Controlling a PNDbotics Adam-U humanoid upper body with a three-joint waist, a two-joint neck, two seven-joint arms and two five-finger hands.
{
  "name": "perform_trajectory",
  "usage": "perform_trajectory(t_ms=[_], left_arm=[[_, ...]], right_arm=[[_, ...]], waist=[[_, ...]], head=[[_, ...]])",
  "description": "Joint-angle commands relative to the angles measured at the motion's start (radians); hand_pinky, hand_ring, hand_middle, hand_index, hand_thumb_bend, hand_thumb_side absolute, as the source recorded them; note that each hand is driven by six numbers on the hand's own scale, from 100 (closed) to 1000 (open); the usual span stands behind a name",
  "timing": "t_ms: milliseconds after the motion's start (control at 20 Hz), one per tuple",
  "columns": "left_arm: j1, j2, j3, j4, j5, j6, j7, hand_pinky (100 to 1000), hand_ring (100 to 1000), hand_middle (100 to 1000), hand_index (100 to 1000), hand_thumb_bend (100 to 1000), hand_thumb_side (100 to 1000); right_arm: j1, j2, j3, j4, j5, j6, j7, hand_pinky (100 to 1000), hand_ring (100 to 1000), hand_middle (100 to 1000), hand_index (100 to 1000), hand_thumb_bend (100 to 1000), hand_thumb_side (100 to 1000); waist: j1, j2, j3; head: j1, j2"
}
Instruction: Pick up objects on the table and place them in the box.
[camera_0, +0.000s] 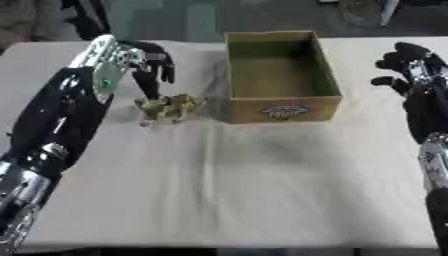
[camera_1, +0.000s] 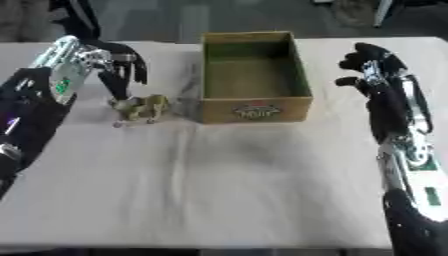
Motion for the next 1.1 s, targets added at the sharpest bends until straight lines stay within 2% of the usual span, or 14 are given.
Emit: perform_trajectory(t_ms=[50, 750, 1100], left_arm=[[-0.015, 0.005, 0.015, 0.003, -0.016, 0.005, 0.022, 540, 603, 625, 690, 454, 206], [-0.003, -0.022, 0.035, 0.051, -0.049, 0.042, 0.125, 536, 604, 627, 693, 437, 201], [0.002, -0.033, 0.045, 0.085, -0.062, 0.056, 0.145, 537, 605, 629, 695, 441, 201]], right_arm=[[-0.015, -0.011, -0.004, -0.011, -0.006, -0.001, 0.003, 581, 720, 638, 760, 100, 499], [-0.017, -0.01, -0.004, -0.01, -0.007, 0.0, 0.004, 582, 721, 638, 760, 100, 502], [-0.018, -0.01, -0.003, -0.009, -0.007, 0.0, 0.005, 582, 721, 638, 760, 100, 503]], waist=[[0.0, -0.011, -0.002], [-0.003, -0.003, -0.008], [-0.004, 0.0, -0.012]], head=[[0.001, 0.006], [0.007, 0.006], [0.009, 0.006]])
